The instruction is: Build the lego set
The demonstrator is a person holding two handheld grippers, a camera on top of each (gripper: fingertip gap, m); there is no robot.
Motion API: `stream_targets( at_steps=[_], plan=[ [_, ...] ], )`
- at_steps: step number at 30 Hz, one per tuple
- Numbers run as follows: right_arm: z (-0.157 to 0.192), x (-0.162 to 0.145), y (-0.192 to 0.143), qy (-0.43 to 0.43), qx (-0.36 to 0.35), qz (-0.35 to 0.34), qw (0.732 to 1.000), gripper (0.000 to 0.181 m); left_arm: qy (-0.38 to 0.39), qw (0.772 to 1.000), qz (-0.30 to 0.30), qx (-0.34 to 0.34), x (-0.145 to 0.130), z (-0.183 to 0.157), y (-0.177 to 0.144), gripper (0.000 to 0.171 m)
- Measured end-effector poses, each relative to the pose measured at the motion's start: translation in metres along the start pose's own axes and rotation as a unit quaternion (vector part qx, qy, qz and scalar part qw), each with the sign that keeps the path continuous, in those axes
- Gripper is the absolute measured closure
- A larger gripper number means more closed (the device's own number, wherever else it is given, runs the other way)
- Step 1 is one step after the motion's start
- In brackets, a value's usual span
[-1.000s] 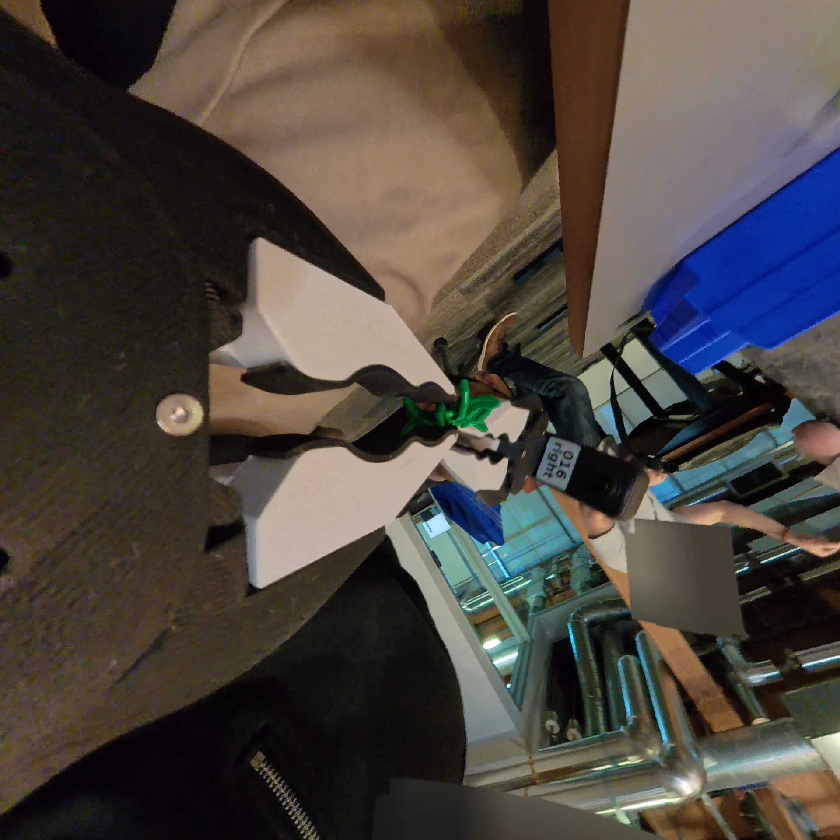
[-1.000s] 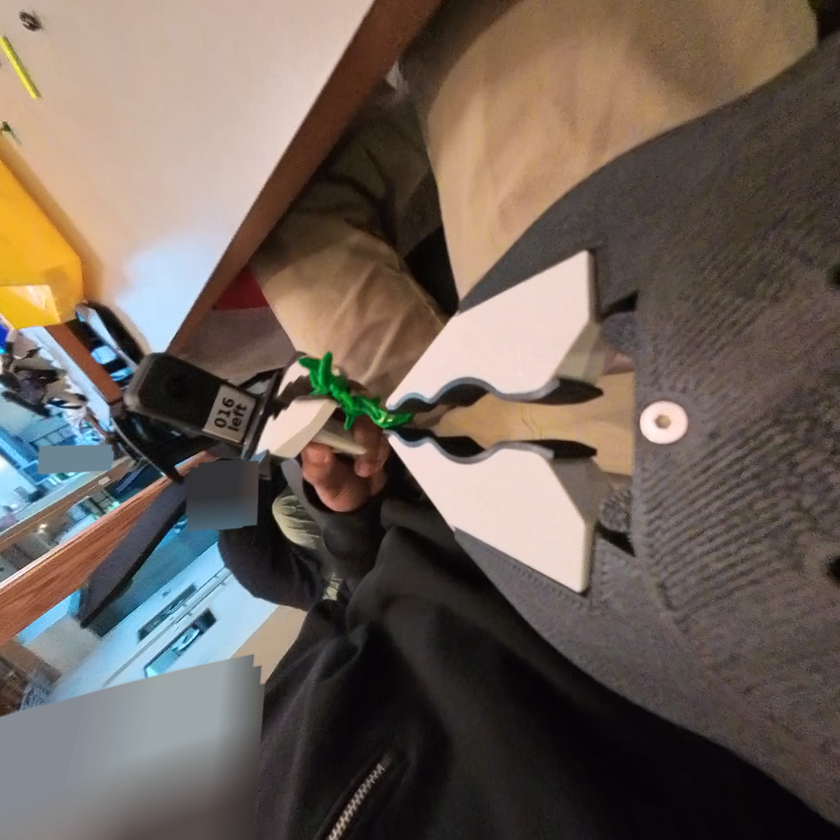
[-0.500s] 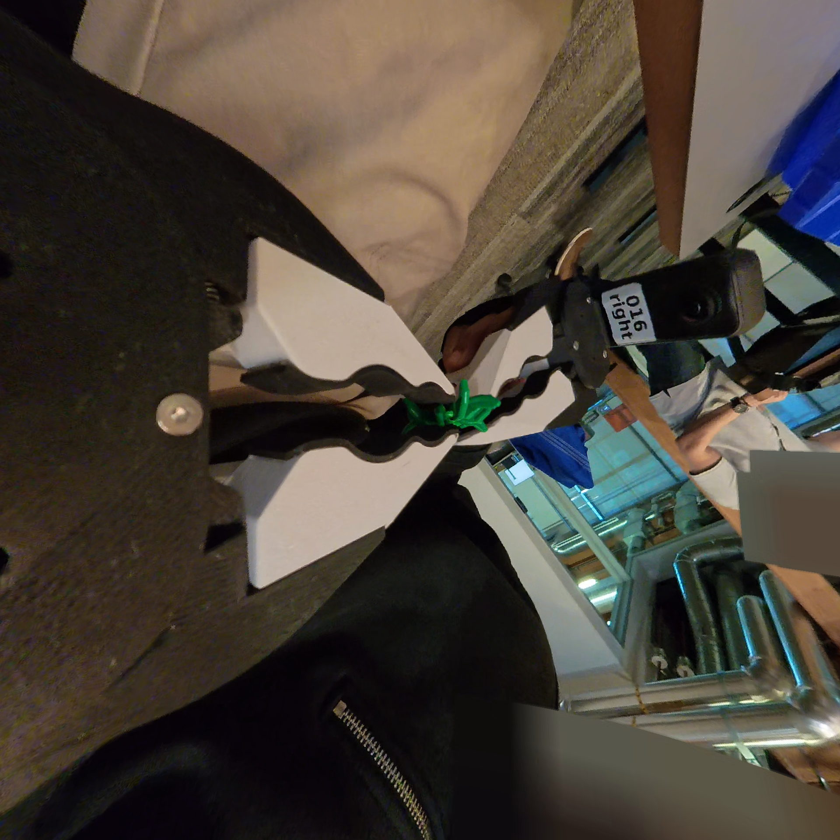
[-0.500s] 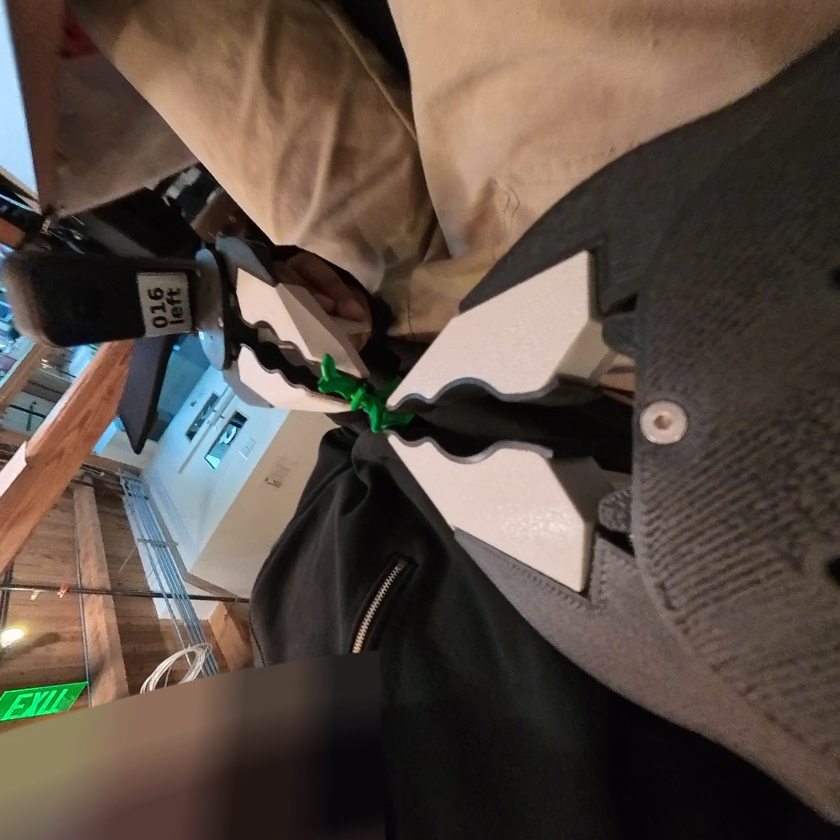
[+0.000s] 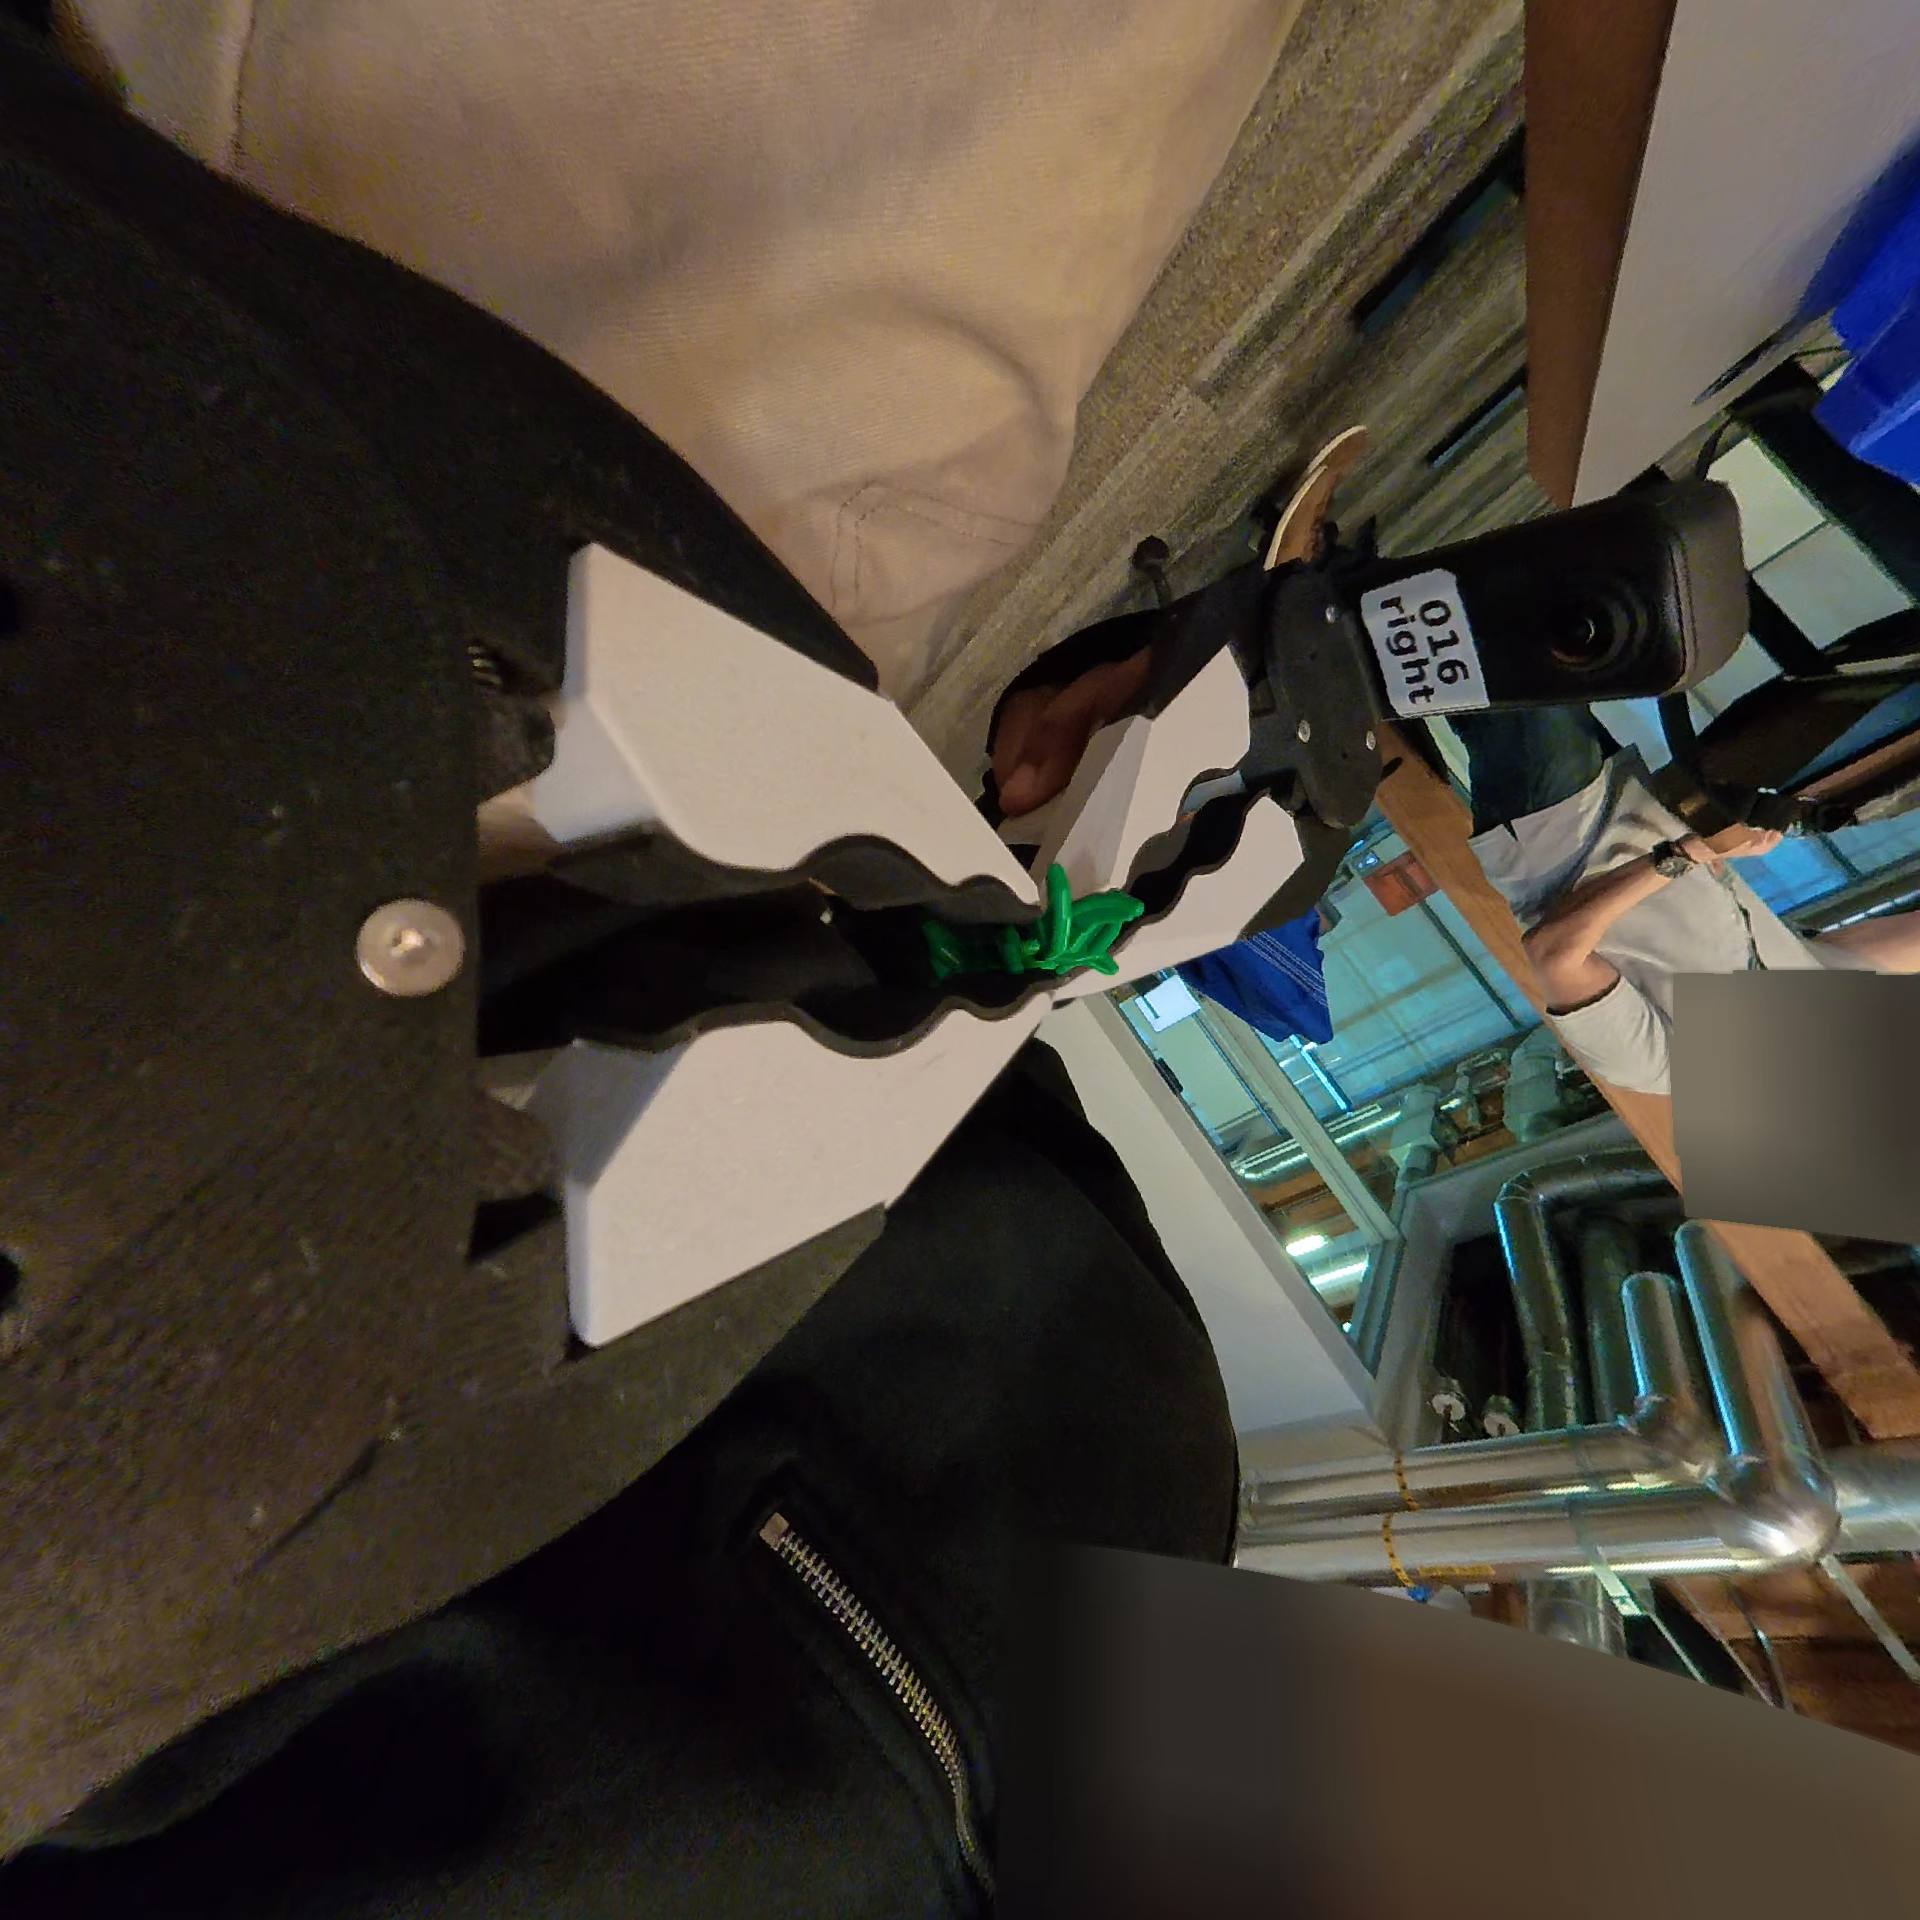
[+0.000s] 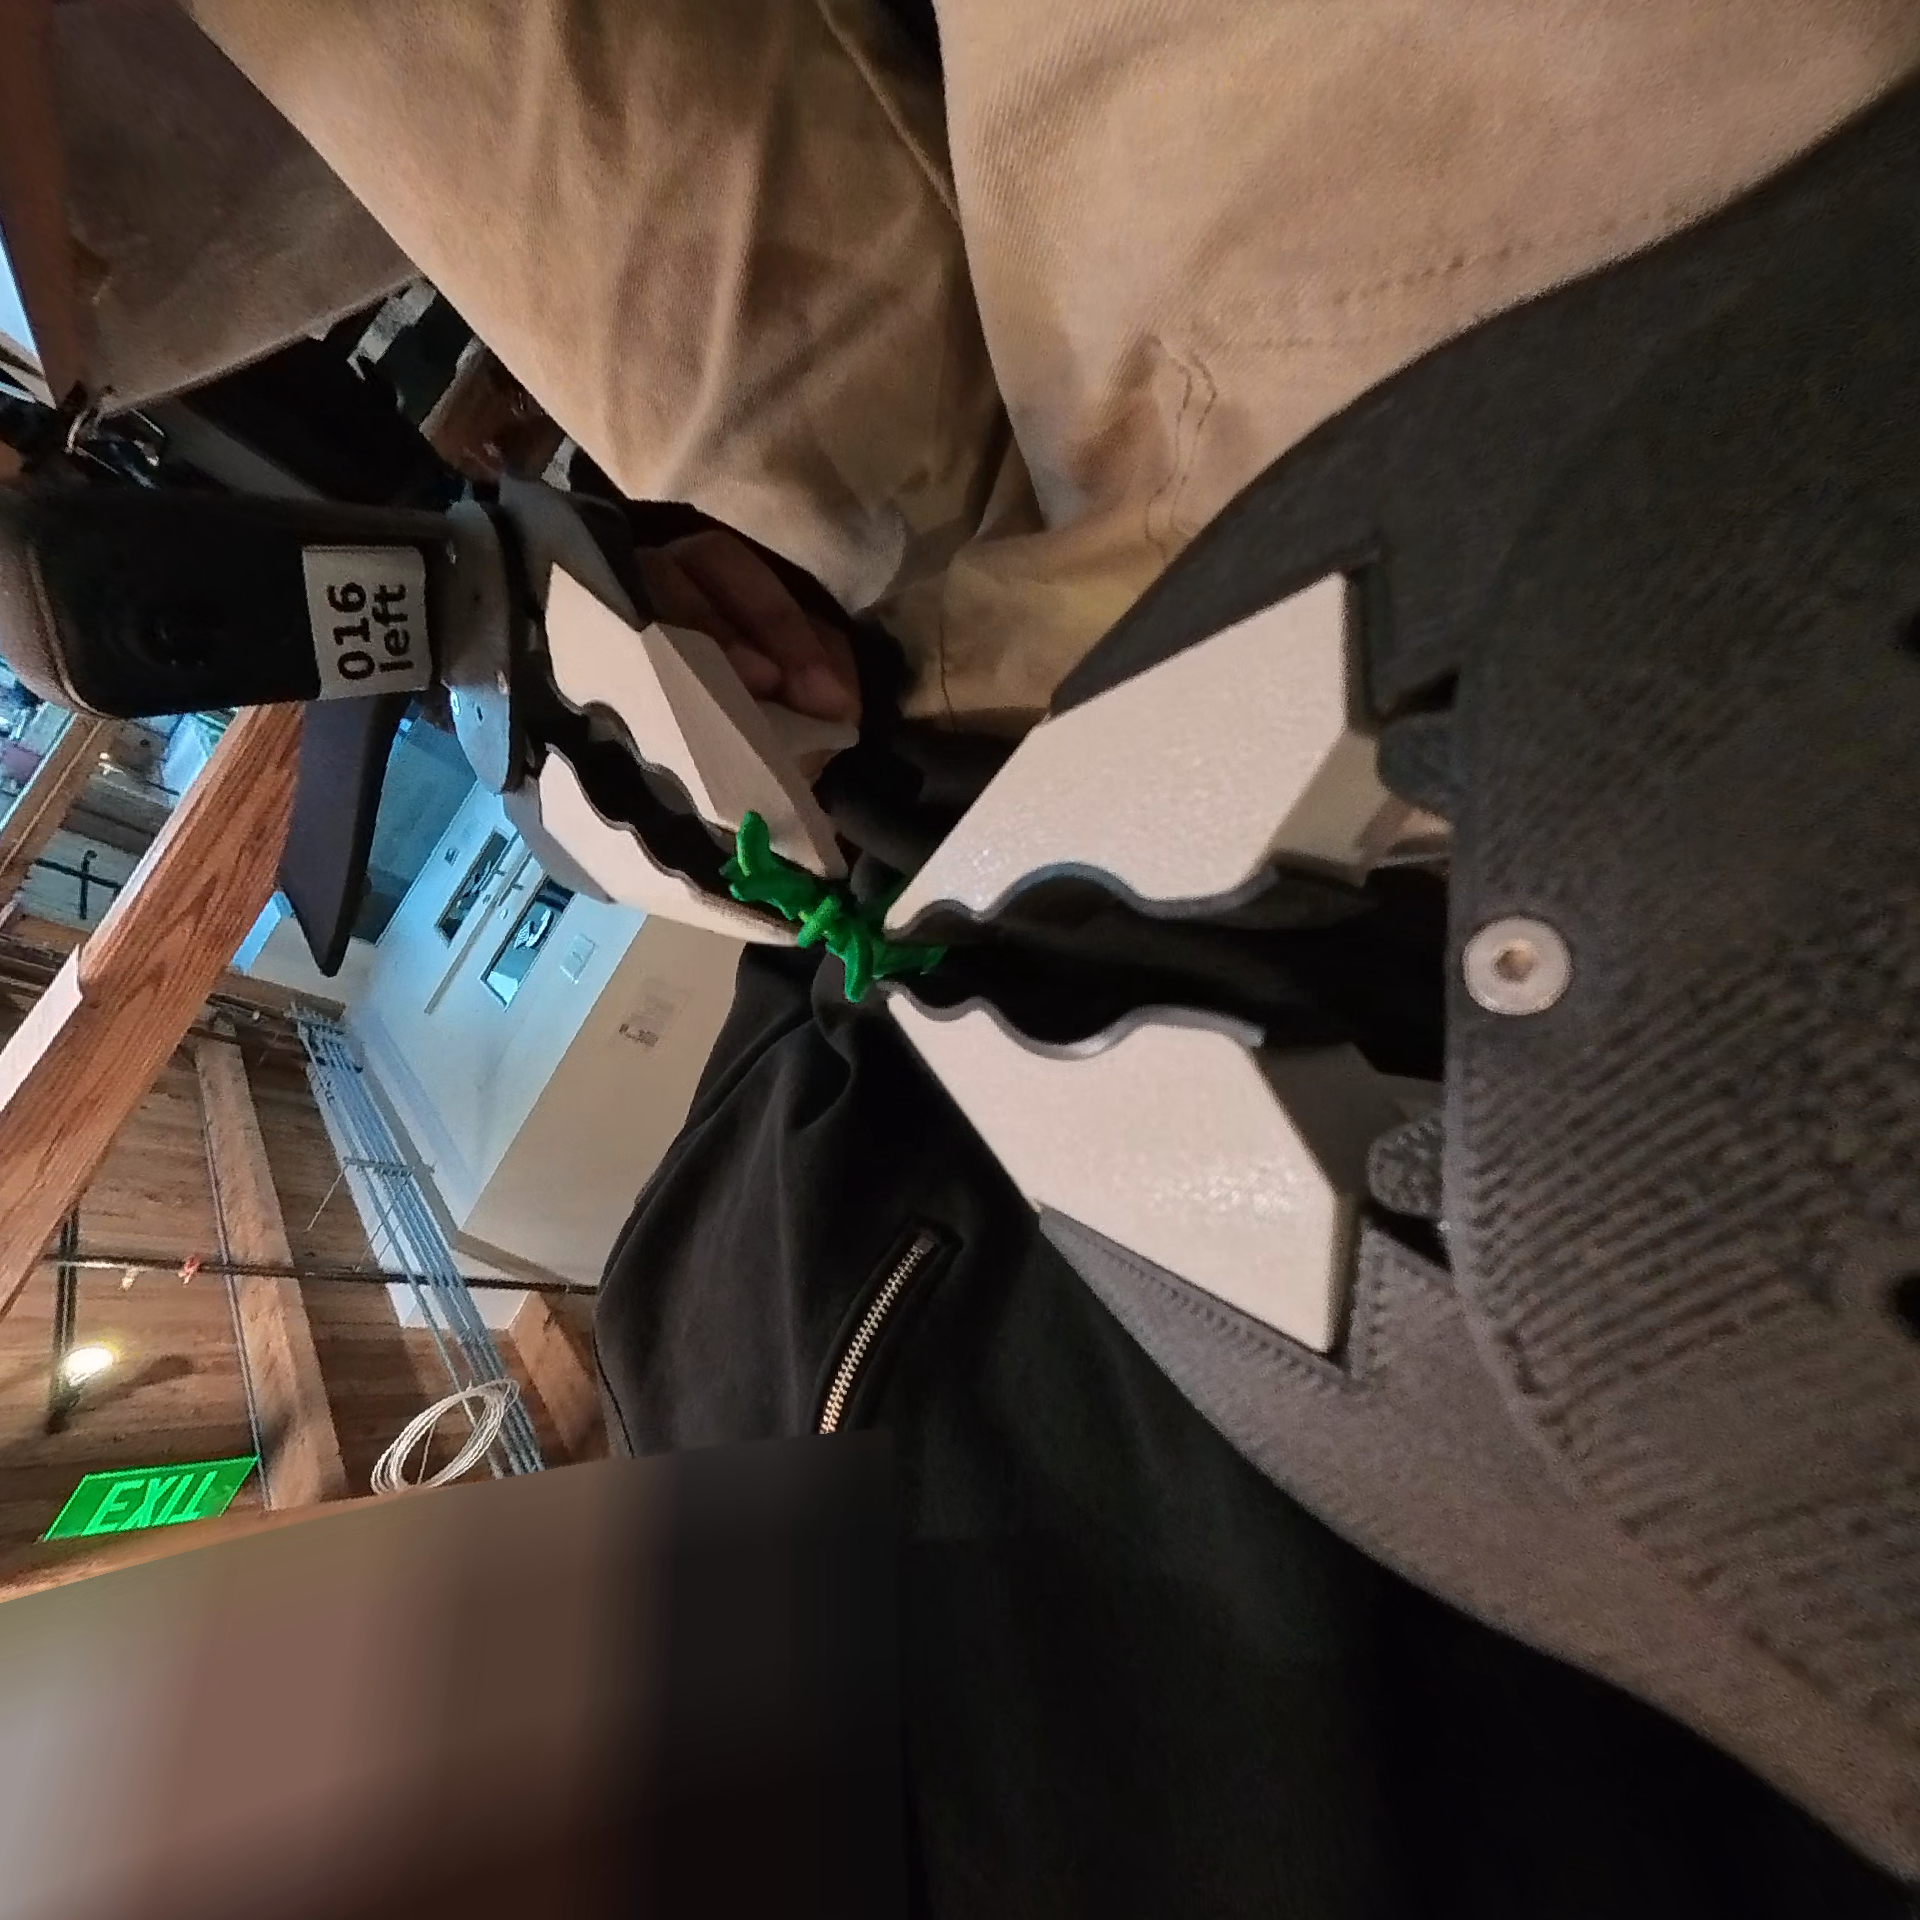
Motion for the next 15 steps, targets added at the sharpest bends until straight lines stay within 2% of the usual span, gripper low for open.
stream_targets(
  at_steps=[15],
  plan=[
    [-0.0048,-0.0021,0.0025,0.063,0.067,-0.033,0.995,0.179,-0.013,0.999,-0.019,-0.024,-0.0003,-0.0055,0.0027,0.164]
  ],
)
Point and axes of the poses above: each gripper's, where its closed fingertips meet, y out along the fingers, x out of its top, z = x × y across the jaws, the point moved 10 cm from there along -y, back along the fingers, and after that the axes turned 14 degrees about -z, right-handed, at the moved point
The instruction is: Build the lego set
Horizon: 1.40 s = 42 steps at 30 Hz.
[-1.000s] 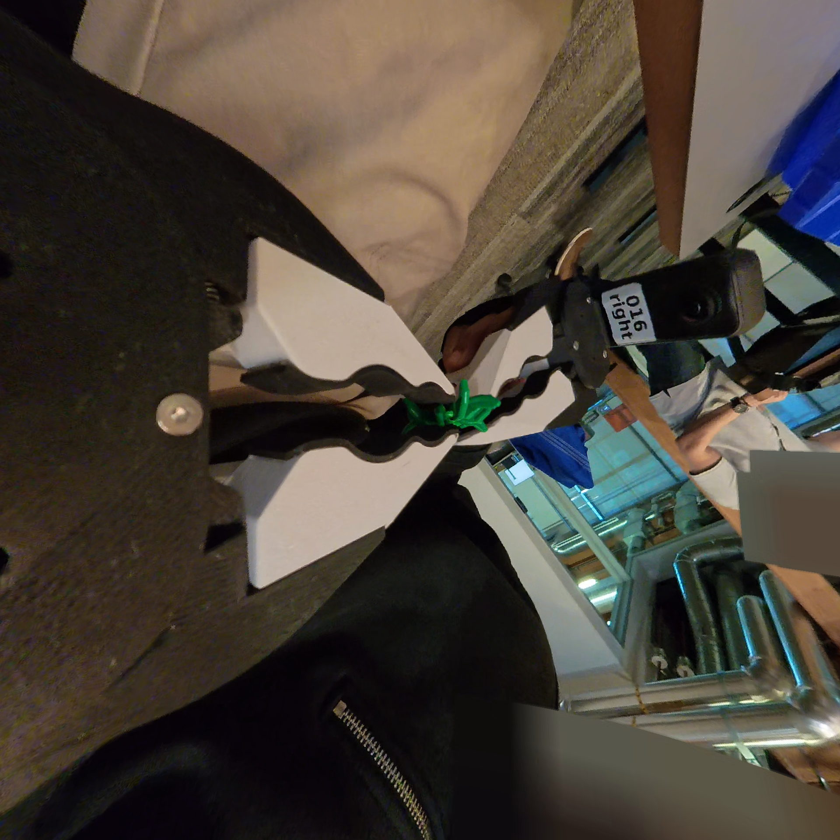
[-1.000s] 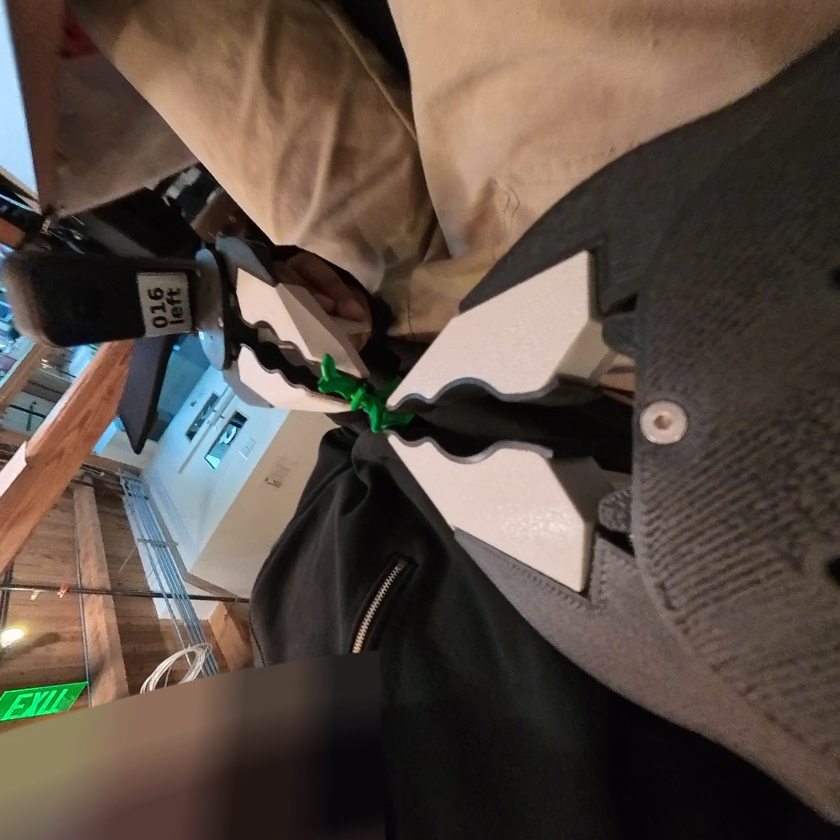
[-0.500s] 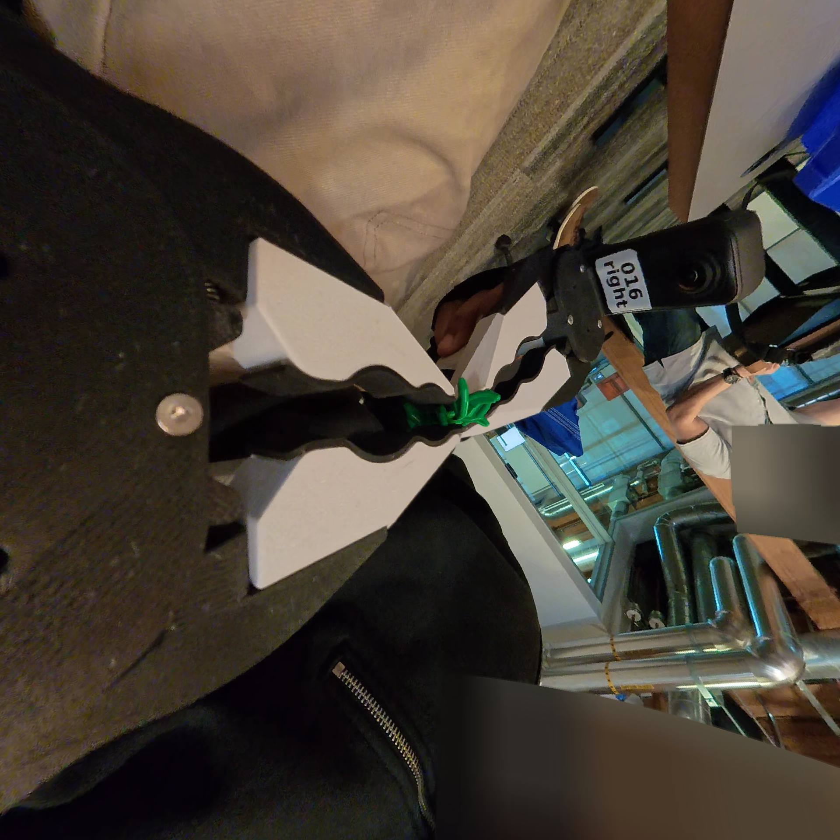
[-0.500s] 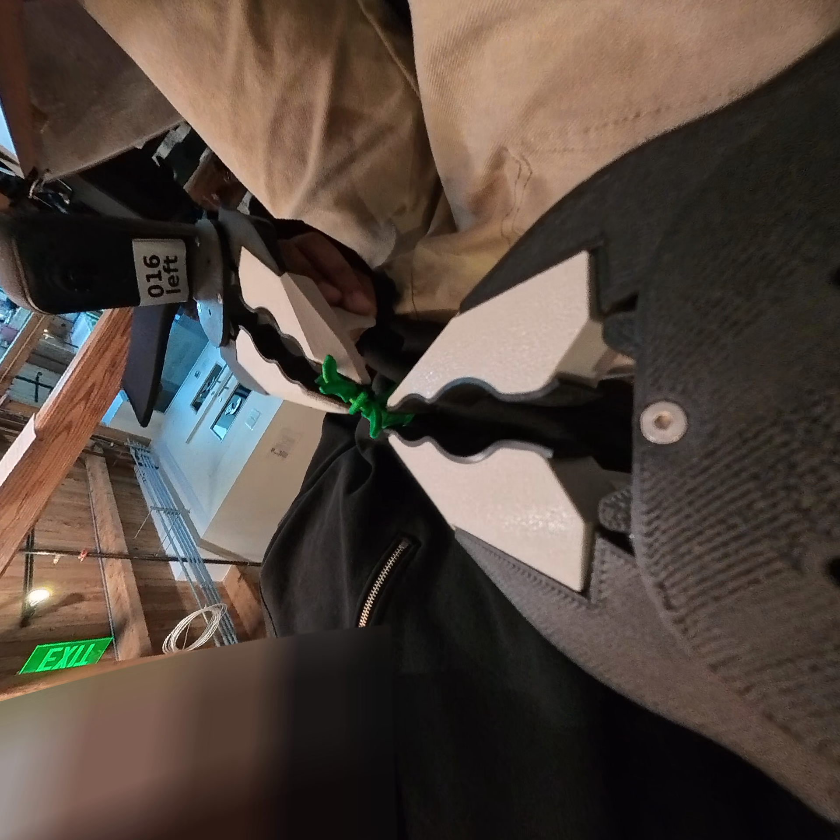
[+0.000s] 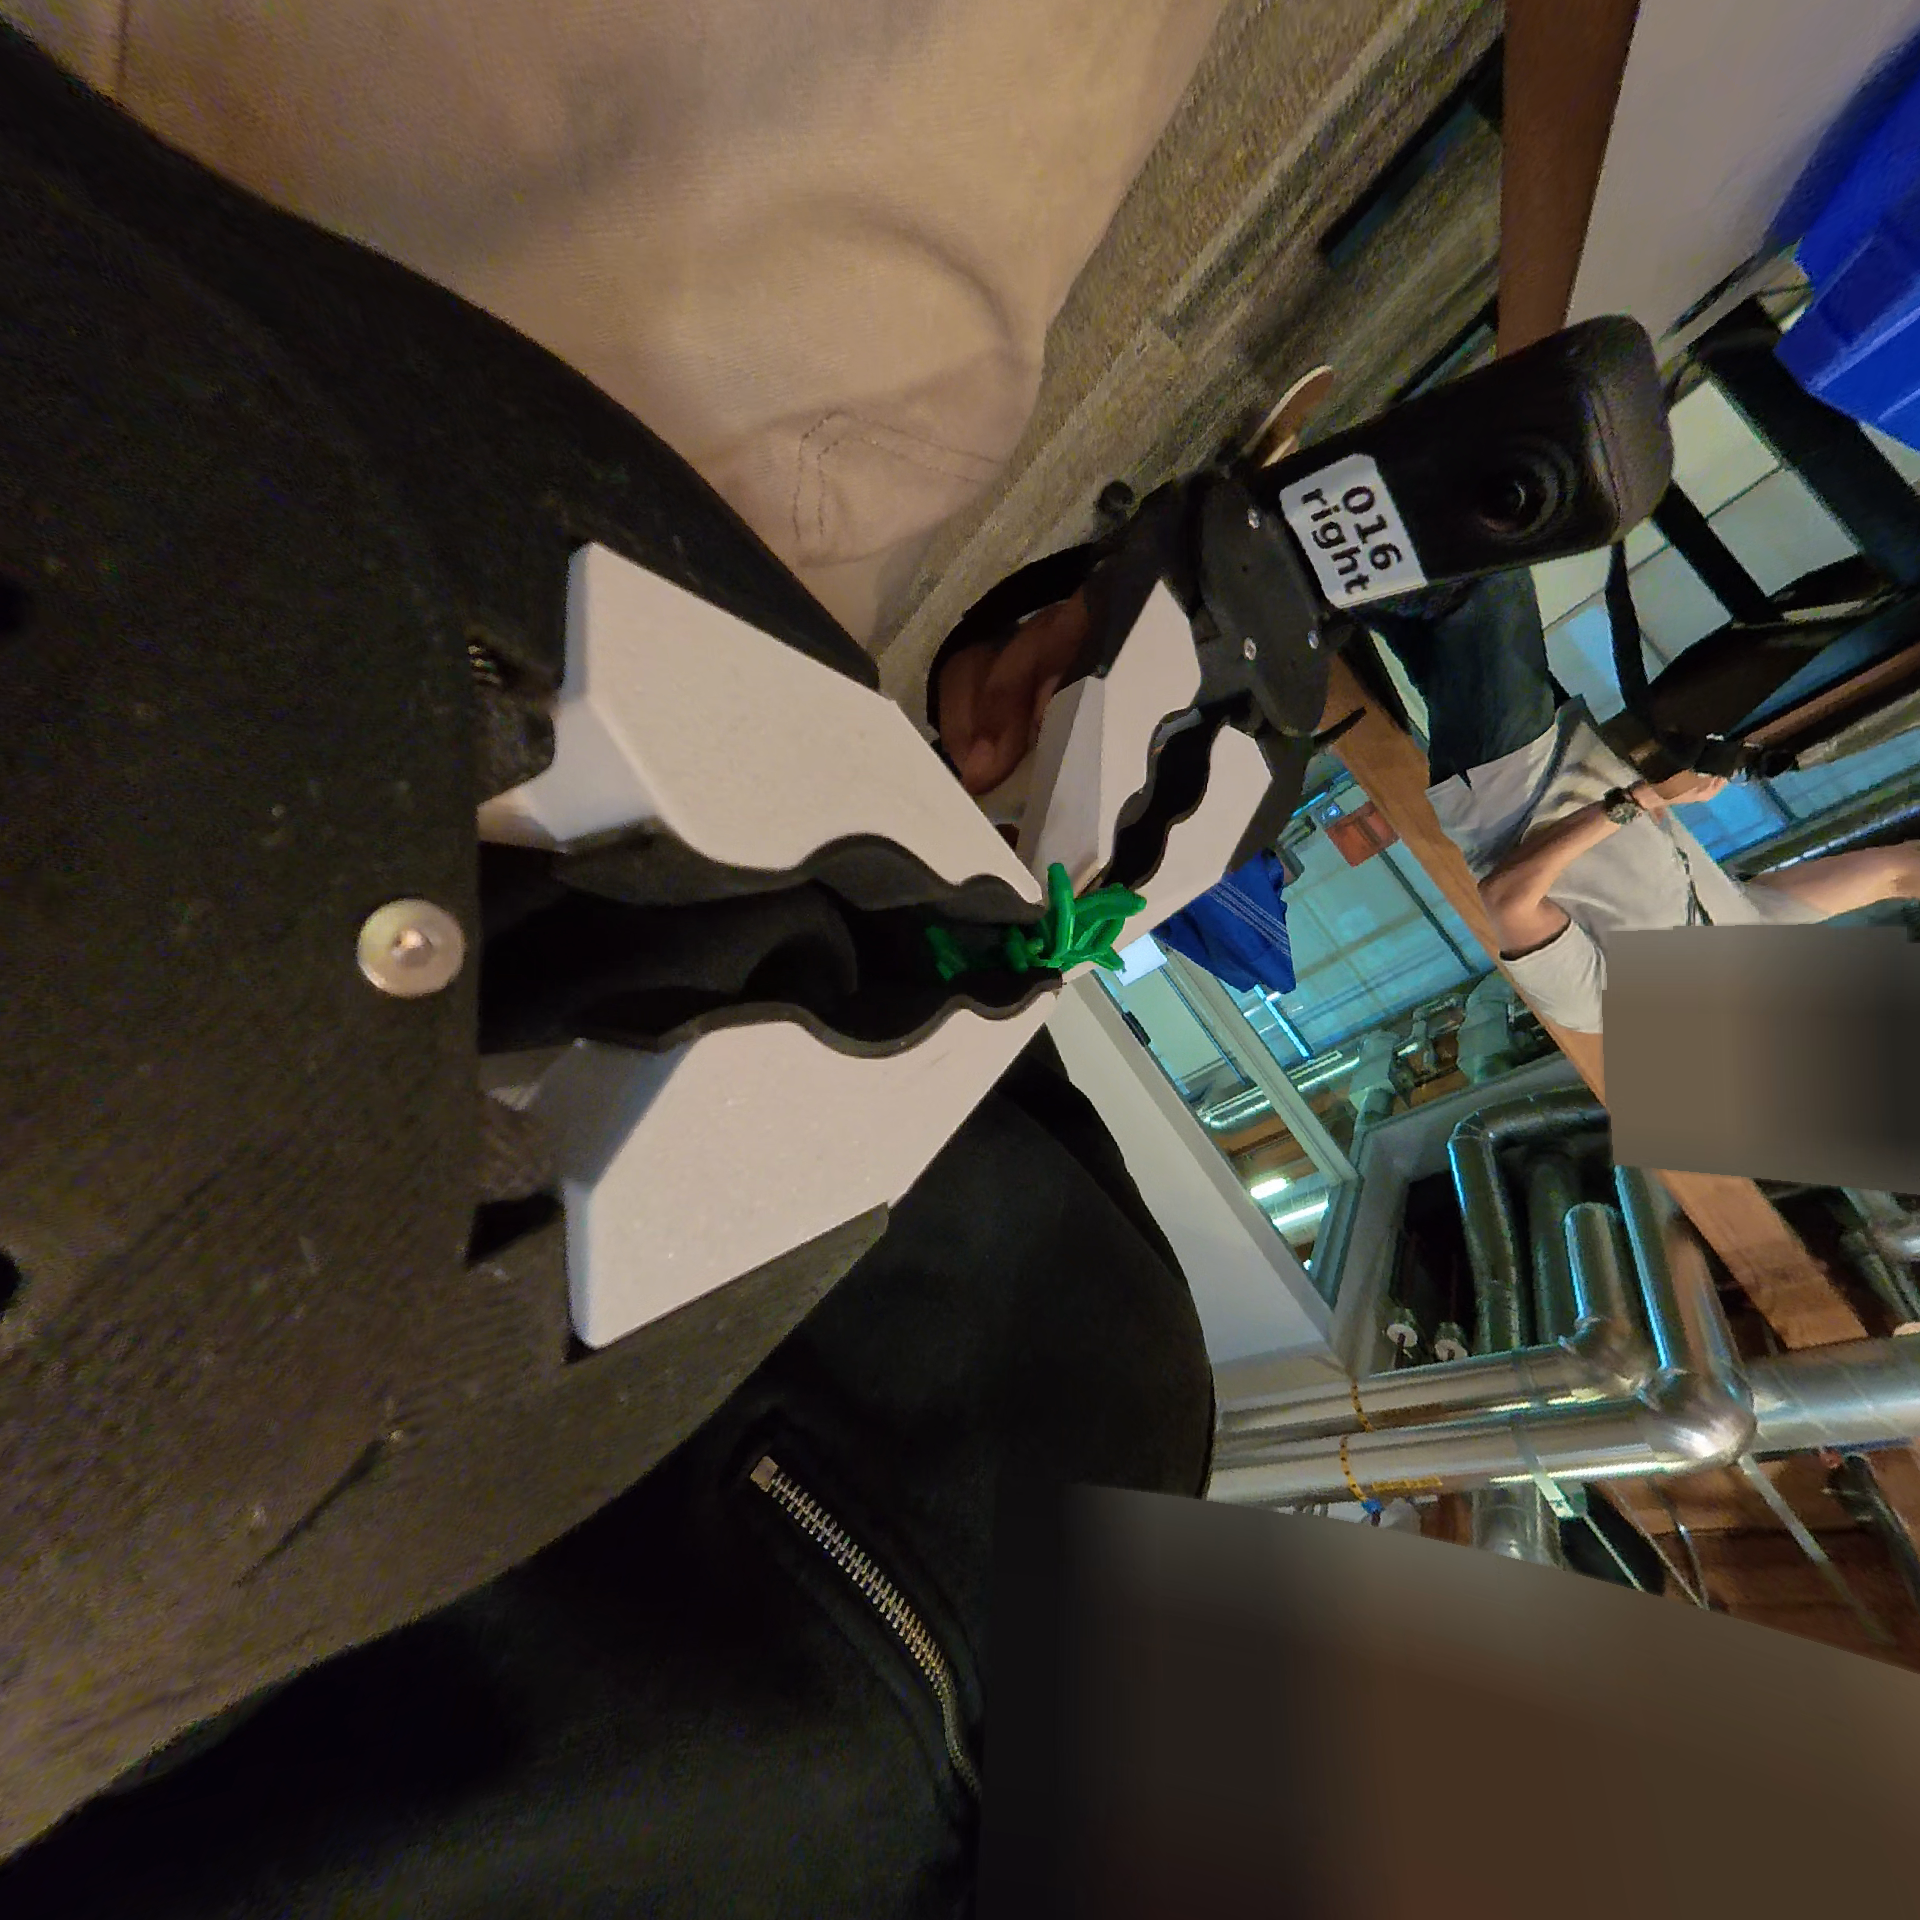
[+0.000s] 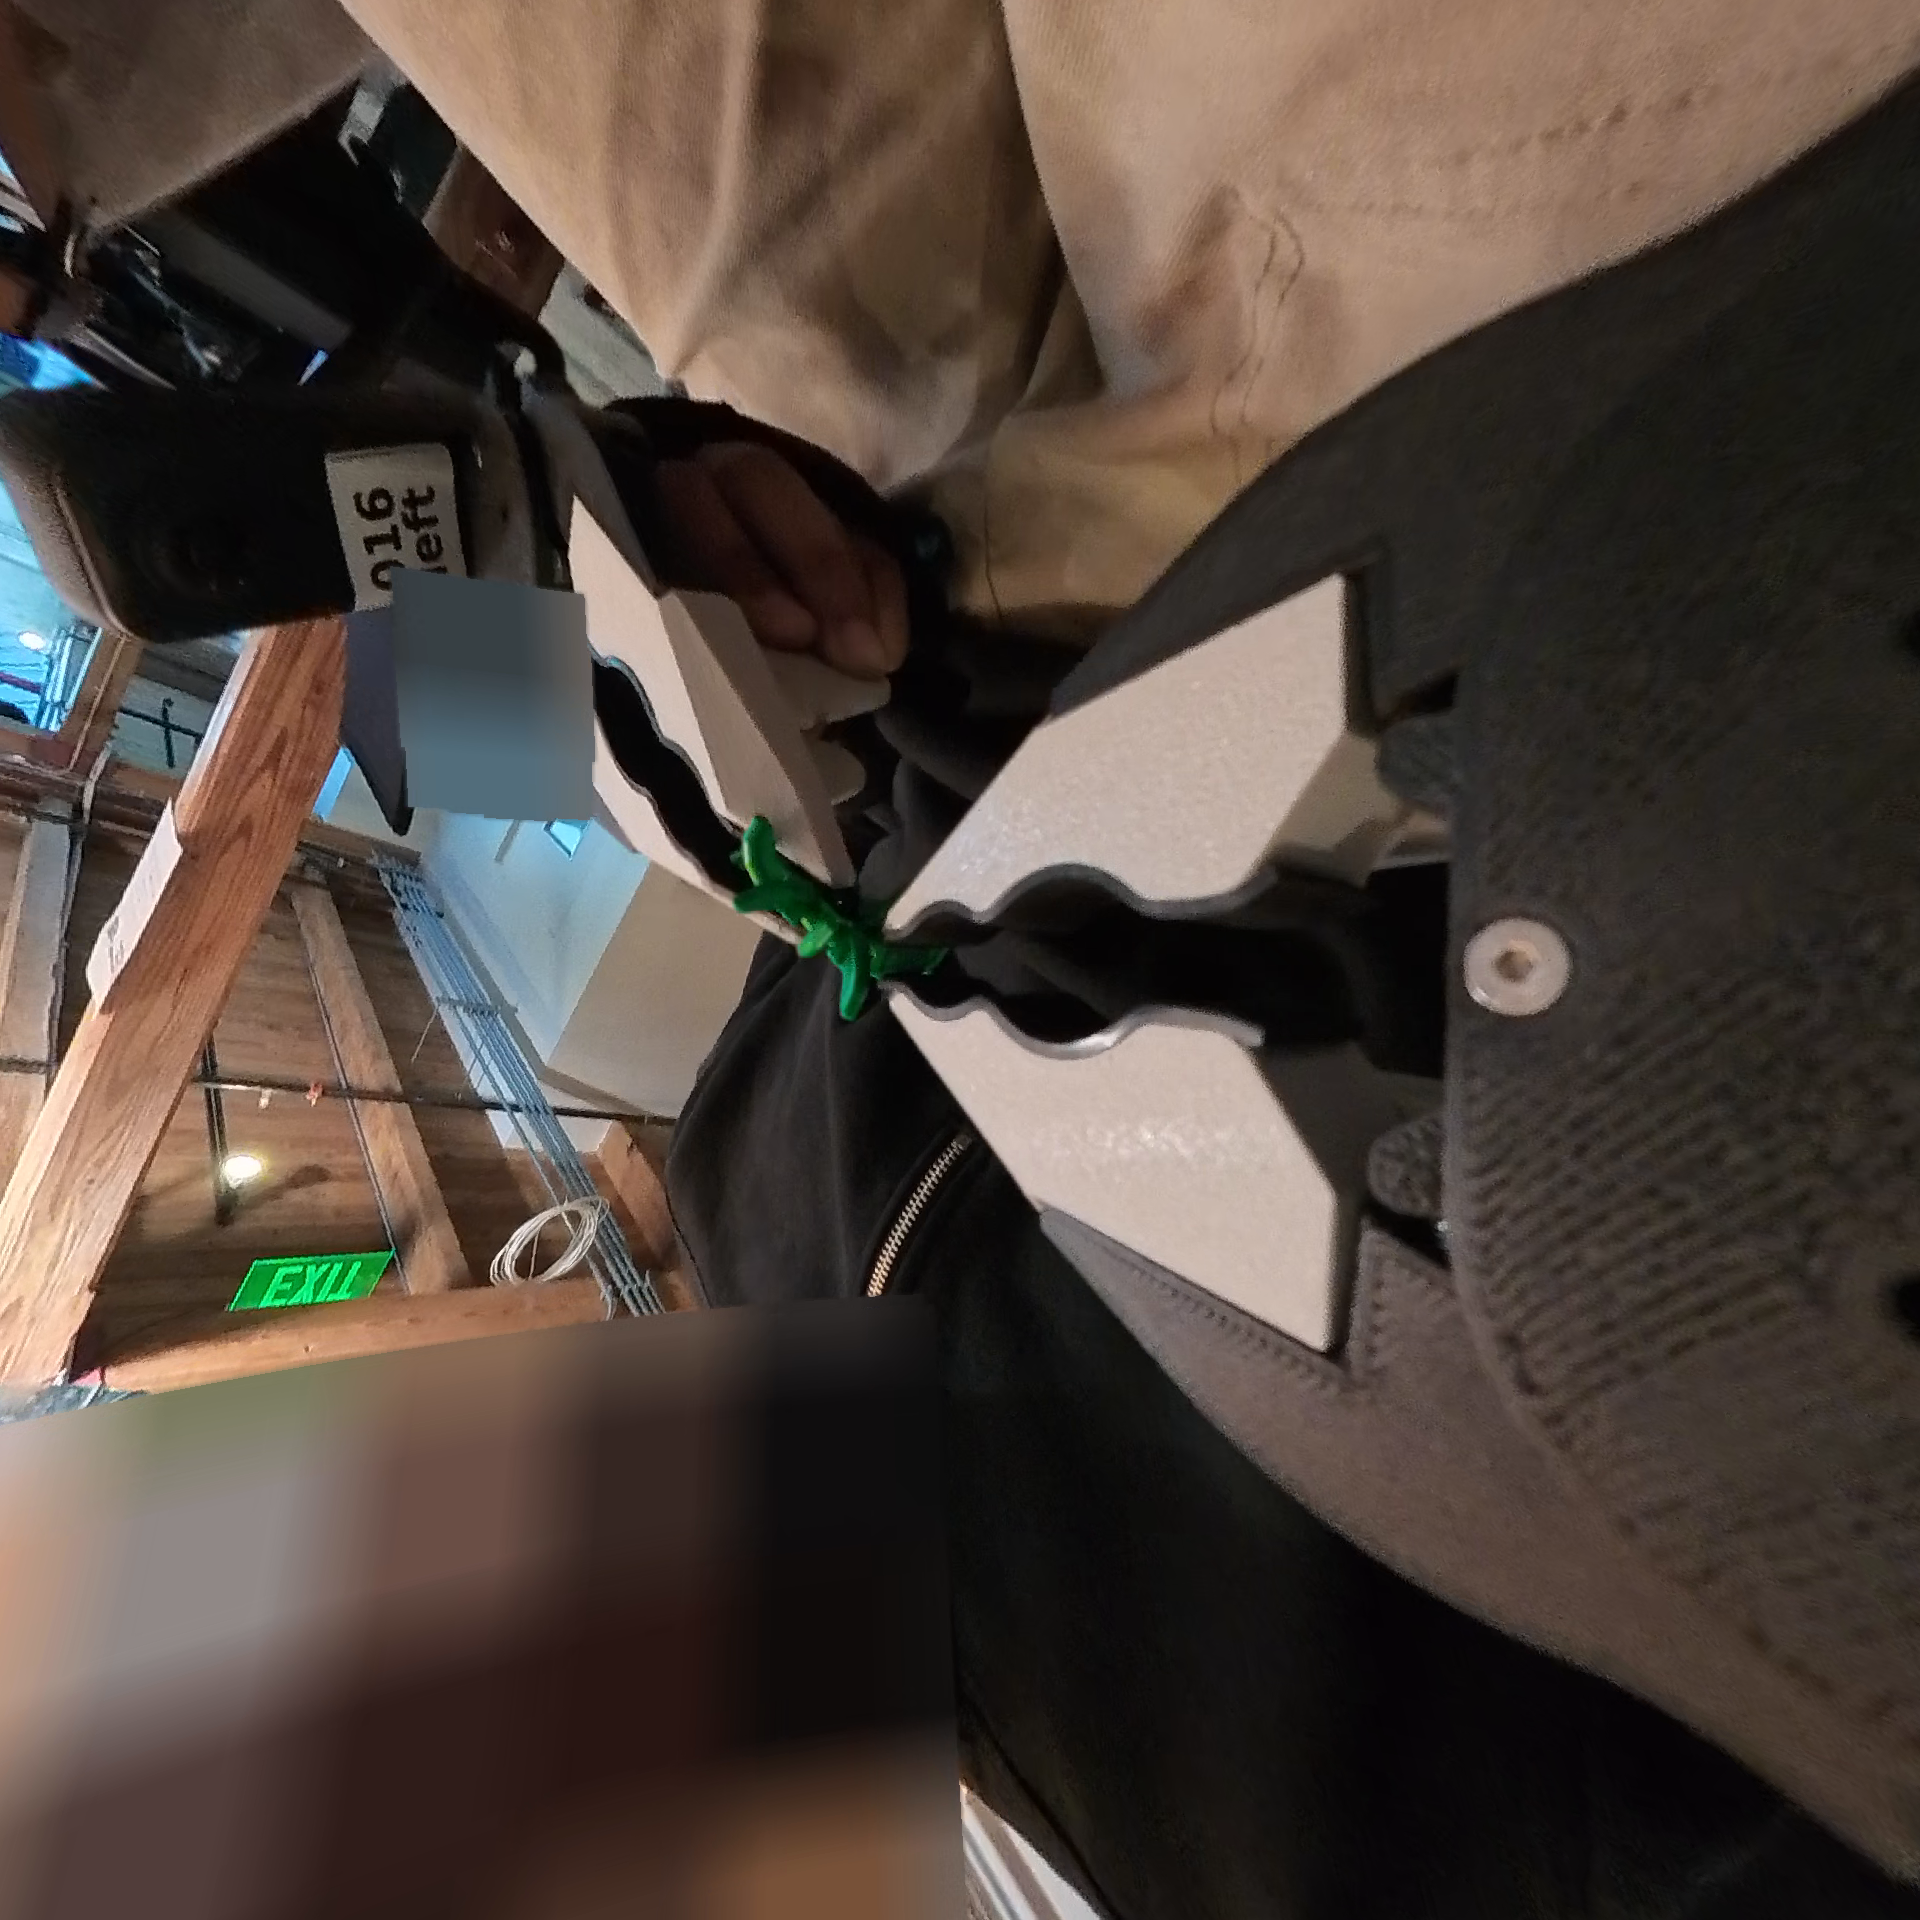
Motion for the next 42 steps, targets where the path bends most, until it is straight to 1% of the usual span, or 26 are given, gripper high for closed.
stream_targets(
  at_steps=[9,13,23,24,25,26,27,28,29,30,31,33,35,39,42],
  plan=[
    [0.0,-0.003,0.0,0.019,0.013,-0.017,1.0,0.179,0.018,1.0,-0.004,0.014,0.0,-0.002,0.0,0.164],
    [0.002,-0.004,0.002,0.022,0.023,-0.022,0.999,0.179,0.028,1.0,-0.004,0.012,0.0,-0.004,0.001,0.163],
    [0.002,-0.005,-0.001,0.026,0.03,-0.05,0.998,0.18,0.056,0.998,-0.013,0.033,0.001,-0.006,0.001,0.163],
    [0.003,-0.005,-0.002,0.026,0.032,-0.058,0.997,0.179,0.056,0.998,-0.007,0.03,0.0,-0.006,0.003,0.164],
    [-0.002,0.001,-0.004,0.015,-0.006,-0.06,0.998,0.181,0.057,0.998,0.012,0.024,-0.005,-0.008,0.009,0.165],
    [-0.008,0.0,-0.003,-0.001,-0.043,-0.049,0.998,0.181,0.069,0.995,0.07,0.035,-0.016,-0.008,0.023,0.164],
    [-0.007,-0.002,0.003,0.007,-0.025,-0.034,0.999,0.181,0.088,0.99,0.095,0.049,-0.023,-0.009,0.032,0.163],
    [-0.005,-0.001,0.005,0.004,-0.018,-0.036,0.999,0.181,0.098,0.99,0.083,0.054,-0.02,-0.012,0.033,0.164],
    [-0.004,0.002,0.001,-0.006,-0.022,-0.049,0.999,0.181,0.096,0.992,0.053,0.057,-0.014,-0.014,0.027,0.164],
    [-0.002,0.005,-0.004,-0.02,-0.034,-0.057,0.998,0.181,0.09,0.993,0.033,0.065,-0.009,-0.012,0.02,0.165],
    [0.0,0.007,-0.009,-0.031,-0.043,-0.069,0.996,0.181,0.086,0.994,0.026,0.068,-0.007,-0.01,0.015,0.165],
    [-0.001,0.01,-0.016,-0.043,-0.073,-0.076,0.993,0.181,0.085,0.994,0.023,0.073,-0.005,-0.009,0.01,0.165],
    [0.0,0.013,-0.017,-0.057,-0.08,-0.084,0.992,0.181,0.094,0.992,0.015,0.076,0.0,-0.009,0.008,0.165],
    [-0.005,0.017,-0.023,-0.072,-0.108,-0.09,0.987,0.181,0.08,0.994,0.001,0.071,0.001,-0.007,0.003,0.165],
    [-0.008,0.018,-0.024,-0.083,-0.129,-0.086,0.984,0.181,0.085,0.994,-0.005,0.07,0.003,-0.008,0.003,0.165]
  ],
)
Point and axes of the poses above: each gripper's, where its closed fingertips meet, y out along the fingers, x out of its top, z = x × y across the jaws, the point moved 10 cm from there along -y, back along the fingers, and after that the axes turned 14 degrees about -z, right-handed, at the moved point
